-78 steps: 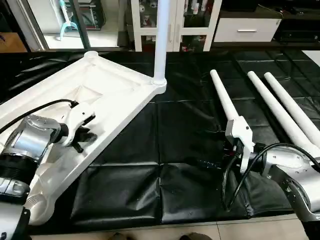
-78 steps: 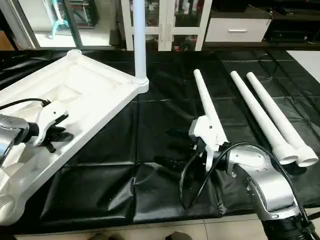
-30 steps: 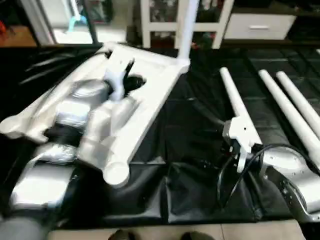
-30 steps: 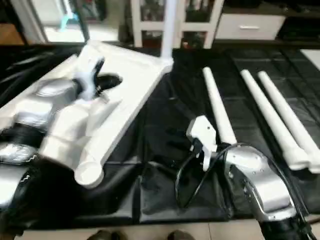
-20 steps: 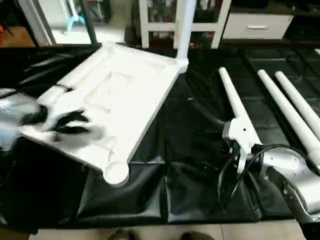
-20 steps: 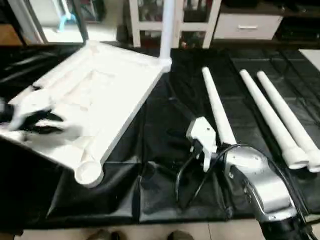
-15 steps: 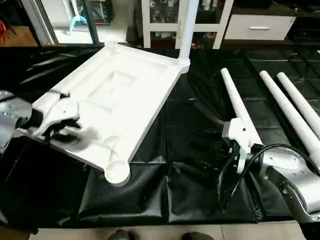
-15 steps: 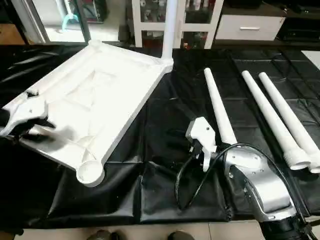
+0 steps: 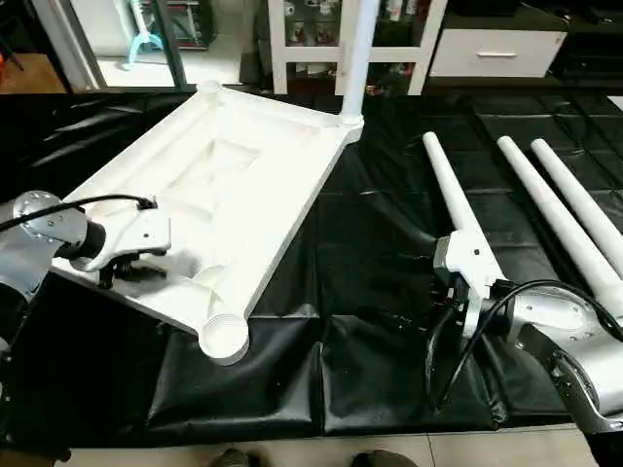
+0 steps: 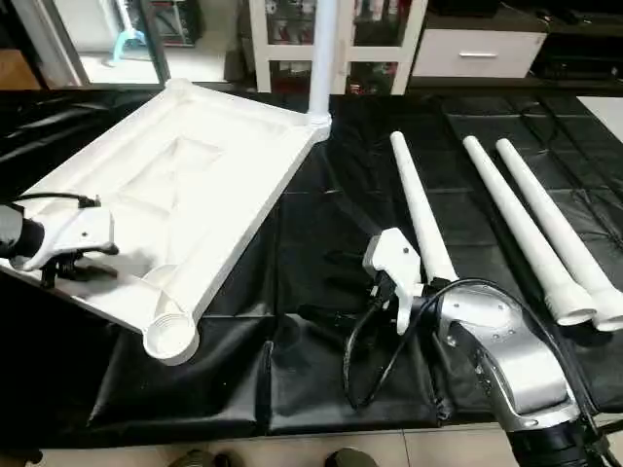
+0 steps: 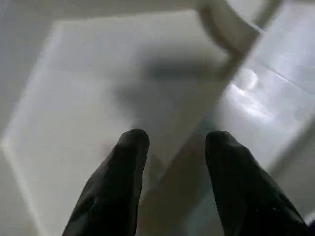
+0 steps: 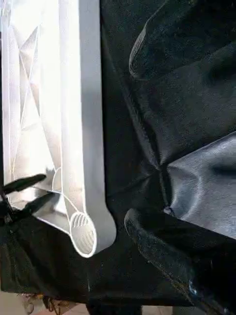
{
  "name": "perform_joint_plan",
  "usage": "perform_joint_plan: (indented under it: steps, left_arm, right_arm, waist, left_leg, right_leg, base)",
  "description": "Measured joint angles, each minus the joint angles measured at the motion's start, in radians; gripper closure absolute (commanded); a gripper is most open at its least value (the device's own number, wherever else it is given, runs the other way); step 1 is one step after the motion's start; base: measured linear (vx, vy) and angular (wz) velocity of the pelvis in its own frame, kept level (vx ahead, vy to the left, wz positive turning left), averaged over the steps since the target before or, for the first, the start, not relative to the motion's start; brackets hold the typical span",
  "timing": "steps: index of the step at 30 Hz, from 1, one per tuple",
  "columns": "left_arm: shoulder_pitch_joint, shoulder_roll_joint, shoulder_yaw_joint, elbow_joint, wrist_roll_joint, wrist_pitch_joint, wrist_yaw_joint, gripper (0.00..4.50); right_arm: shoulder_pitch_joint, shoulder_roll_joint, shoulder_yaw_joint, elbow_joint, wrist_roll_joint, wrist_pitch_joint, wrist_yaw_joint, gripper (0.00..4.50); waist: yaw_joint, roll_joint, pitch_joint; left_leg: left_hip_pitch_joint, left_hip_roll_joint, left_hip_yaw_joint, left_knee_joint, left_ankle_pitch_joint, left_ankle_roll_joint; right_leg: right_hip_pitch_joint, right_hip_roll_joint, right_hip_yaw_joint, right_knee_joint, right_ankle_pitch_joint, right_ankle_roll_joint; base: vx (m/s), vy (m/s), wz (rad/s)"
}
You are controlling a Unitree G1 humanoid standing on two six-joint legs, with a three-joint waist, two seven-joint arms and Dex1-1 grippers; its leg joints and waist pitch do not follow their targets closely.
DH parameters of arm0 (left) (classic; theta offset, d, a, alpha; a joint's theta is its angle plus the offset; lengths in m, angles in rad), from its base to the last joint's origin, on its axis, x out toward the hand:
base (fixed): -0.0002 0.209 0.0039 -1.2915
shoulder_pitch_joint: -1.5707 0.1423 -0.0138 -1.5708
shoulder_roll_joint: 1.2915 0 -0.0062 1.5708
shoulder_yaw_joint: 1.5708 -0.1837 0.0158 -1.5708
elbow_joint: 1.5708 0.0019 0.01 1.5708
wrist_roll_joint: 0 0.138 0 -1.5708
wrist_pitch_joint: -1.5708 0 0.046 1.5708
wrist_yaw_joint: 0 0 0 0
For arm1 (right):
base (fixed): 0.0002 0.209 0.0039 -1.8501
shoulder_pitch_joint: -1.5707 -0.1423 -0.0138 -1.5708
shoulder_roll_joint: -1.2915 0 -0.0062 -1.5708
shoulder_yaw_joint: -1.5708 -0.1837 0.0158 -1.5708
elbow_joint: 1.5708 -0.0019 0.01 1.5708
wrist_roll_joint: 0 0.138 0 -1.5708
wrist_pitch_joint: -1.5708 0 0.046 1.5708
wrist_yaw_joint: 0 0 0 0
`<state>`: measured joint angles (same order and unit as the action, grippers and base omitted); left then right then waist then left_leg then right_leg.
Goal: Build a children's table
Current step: Rotate table base
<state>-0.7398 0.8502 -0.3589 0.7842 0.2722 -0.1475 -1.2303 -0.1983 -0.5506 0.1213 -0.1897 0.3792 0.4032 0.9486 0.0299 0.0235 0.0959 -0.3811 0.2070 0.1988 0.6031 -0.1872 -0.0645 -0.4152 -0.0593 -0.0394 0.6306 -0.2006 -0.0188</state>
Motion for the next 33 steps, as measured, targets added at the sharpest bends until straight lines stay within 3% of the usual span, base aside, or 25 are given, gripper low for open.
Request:
perform_joint_plan:
  steps: [4, 9, 16, 26, 33]
  left_arm:
    - [-0.015, -0.004, -0.012, 0.03, 0.026, -0.035, 0.017, 2.34]
    - [-0.029, -0.031, -0.016, 0.098, 0.063, -0.058, 0.121, 2.8]
    - [-0.039, -0.039, -0.021, 0.109, 0.08, -0.065, 0.125, 3.43]
    - [-0.051, -0.072, -0.031, 0.122, 0.098, -0.066, 0.133, 3.83]
    - [-0.021, -0.134, 0.03, 0.026, 0.01, 0.101, 0.08, 4.1]
  right_arm:
    - [0.0, 0.0, 0.0, 0.0, 0.003, 0.0, 0.0, 0.0]
    - [0.0, 0.0, 0.0, 0.0, 0.004, 0.0, 0.0, 0.0]
    - [0.0, 0.0, 0.0, 0.0, 0.006, 0.0, 0.0, 0.0]
    - [0.0, 0.0, 0.0, 0.0, 0.006, 0.0, -0.001, 0.0]
    - [0.0, -0.001, 0.001, 0.0, 0.007, -0.001, -0.001, 0.0]
  waist:
    - [0.0, 0.0, 0.0]
    - [0.001, 0.0, 0.0]
    - [0.003, 0.0, 0.0]
    - [0.0, 0.002, 0.0]
    - [-0.002, 0.002, -0.001]
  left_leg:
    - [0.001, 0.0, 0.0, 0.0, 0.0, 0.0]
    - [0.002, 0.0, 0.0, 0.0, 0.0, 0.0]
    - [0.003, 0.0, 0.0, 0.0, 0.0, 0.0]
    - [0.013, 0.0, 0.0, -0.001, 0.0, 0.0]
    - [0.015, -0.001, 0.0, -0.001, 0.0, 0.0]
  right_leg:
    - [0.001, 0.0, 0.0, 0.0, 0.0, 0.0]
    - [0.001, 0.0, 0.0, 0.001, 0.0, 0.0]
    - [0.002, 0.0, 0.0, 0.001, 0.001, 0.0]
    - [0.01, 0.0, 0.002, 0.001, 0.001, 0.0]
    - [0.011, 0.0, 0.002, 0.001, 0.001, 0.0]
  base:
    - [0.0, 0.0, 0.0]
    - [0.0, 0.0, 0.0]
    - [0.0, 0.0, 0.0]
    - [0.0, 0.0, 0.0]
    - [0.0, 0.0, 0.0]
